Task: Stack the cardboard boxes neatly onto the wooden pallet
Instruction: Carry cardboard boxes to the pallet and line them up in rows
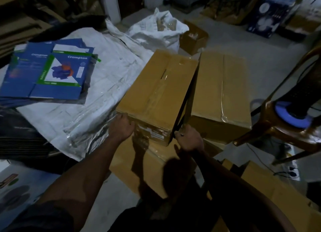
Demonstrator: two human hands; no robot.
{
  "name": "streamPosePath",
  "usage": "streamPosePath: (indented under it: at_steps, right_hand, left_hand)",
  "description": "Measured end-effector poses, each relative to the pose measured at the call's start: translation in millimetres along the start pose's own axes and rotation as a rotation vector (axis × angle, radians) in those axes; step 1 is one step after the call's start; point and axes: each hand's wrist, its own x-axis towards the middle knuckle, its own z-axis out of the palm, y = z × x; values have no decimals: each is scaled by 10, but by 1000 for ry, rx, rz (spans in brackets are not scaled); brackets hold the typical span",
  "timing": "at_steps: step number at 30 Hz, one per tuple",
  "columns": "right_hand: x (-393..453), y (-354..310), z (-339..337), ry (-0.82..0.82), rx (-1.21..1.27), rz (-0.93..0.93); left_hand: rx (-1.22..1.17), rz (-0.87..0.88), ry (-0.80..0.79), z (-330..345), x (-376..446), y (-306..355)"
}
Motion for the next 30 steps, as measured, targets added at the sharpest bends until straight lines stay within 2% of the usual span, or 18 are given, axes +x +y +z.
streamPosePath:
  at_steps: [5,8,11,16,20,25,30]
  right_hand:
    - [418,-215,-8,-41,73,109]
    - [674,-304,80,-68,269,154]
    - [956,-456,184,-9,457,233]
    - [1436,-608,269,9,695,358]
    - [1681,-614,305,-3,650,325]
    - [1863,-592,450,126,612,272]
    - [1895,-551,597,180,631,311]
  left_hand:
    - [-163,-30,5,-159,637,78]
    - [-311,-68,32,-211,1075,58]
    - [-428,-100,25,-237,1547,6]
    - [-455,-22,-58,-194,2103,4]
    - [-529,21,-155,-45,2310,19]
    - [-576,90,-123,170,2474,-90]
    - [-642,95,-117,261,2580,-157]
